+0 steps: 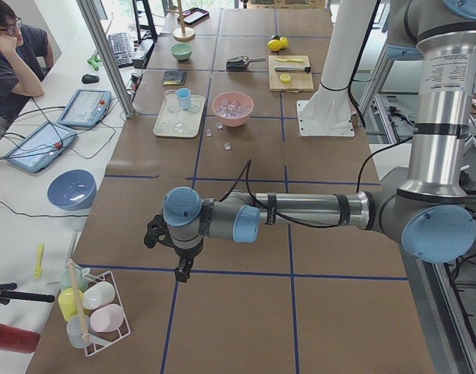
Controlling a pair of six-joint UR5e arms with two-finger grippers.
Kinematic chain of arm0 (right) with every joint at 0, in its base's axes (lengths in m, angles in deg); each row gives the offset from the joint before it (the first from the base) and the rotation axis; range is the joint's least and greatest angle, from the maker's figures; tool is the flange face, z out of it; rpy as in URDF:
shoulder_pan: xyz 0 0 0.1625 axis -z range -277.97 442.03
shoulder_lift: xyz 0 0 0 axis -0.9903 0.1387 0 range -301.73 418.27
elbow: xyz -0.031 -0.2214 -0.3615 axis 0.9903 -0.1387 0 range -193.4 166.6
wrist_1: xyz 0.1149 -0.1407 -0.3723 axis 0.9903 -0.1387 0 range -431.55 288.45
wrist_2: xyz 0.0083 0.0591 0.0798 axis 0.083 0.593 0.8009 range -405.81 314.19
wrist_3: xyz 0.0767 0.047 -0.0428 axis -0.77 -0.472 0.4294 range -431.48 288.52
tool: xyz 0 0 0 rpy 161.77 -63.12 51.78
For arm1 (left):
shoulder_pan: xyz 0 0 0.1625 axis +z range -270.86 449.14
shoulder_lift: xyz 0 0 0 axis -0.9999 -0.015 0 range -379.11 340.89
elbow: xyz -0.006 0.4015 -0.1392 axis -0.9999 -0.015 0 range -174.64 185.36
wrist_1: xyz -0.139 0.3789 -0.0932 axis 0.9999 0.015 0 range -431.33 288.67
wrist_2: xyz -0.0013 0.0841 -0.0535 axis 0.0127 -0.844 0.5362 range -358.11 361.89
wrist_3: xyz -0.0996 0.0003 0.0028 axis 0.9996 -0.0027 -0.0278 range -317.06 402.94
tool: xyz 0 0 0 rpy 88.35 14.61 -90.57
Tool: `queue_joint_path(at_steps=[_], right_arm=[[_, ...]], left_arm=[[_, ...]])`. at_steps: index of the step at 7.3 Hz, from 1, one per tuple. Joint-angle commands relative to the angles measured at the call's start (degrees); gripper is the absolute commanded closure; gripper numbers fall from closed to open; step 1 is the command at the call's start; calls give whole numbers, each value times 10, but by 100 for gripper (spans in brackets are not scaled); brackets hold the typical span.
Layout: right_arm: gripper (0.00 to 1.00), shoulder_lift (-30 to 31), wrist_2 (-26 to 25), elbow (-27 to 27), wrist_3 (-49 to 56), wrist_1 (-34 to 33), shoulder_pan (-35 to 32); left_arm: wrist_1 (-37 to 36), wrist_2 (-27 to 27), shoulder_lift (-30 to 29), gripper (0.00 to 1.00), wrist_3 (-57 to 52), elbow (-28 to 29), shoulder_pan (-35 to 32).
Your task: Put ice in cup with scoop
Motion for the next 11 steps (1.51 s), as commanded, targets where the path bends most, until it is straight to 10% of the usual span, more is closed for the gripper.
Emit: queue_joint_path(at_steps=[1,11], right_arm=[[0,-1,0,0,-3,-1,0],[0,4,1,10,-76,4,0]], left_arm=[[0,-6,7,0,-1,-5,1],[0,-7,10,0,-5,-12,0]])
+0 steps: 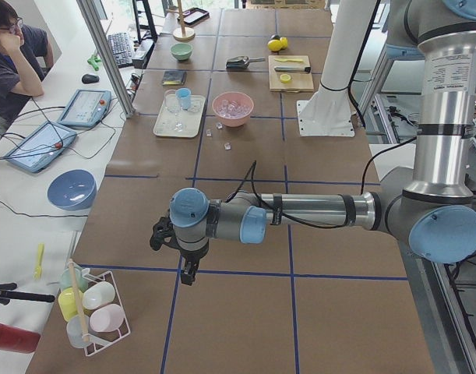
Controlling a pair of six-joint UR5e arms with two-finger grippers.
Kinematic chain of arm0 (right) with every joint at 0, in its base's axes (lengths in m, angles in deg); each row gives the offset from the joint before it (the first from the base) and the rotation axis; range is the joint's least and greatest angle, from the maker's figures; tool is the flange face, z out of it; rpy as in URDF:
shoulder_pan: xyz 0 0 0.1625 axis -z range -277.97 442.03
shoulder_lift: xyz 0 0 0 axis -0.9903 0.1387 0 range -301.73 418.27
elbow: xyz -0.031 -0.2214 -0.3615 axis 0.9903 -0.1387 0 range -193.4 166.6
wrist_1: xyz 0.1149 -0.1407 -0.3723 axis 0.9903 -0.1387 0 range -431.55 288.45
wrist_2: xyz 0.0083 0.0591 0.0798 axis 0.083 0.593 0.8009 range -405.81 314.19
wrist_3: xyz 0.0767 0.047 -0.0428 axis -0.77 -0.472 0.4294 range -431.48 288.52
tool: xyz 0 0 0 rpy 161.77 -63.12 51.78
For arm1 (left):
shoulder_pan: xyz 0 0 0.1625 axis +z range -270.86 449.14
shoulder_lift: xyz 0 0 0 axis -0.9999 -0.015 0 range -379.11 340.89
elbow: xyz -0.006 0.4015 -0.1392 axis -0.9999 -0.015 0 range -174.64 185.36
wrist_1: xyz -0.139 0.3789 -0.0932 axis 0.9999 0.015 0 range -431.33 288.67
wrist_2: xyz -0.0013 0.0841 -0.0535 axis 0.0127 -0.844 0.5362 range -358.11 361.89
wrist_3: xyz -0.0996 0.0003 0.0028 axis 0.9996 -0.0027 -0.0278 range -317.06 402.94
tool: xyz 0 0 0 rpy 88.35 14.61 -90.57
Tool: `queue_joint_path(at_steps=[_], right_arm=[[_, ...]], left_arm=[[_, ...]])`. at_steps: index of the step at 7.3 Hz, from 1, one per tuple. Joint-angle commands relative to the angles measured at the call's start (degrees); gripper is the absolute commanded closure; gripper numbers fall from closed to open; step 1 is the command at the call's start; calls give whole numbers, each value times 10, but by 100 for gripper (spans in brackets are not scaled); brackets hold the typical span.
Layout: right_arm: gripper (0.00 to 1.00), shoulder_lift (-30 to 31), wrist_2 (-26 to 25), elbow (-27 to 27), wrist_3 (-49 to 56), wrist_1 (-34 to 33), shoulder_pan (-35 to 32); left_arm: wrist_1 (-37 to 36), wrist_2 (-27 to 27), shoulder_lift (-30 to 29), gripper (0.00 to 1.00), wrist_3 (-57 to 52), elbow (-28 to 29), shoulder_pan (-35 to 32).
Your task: Put ice in cup with scoop
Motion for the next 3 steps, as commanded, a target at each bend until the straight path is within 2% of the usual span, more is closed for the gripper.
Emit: queue_joint_path(at_steps=[1,3], right_arm=[[0,0,1,0,-1,-1,0],[0,0,1,0,-2,-1,0]], left_arm=[[0,-1,0,0,0,1,0],[0,-1,6,0,0,0,1]])
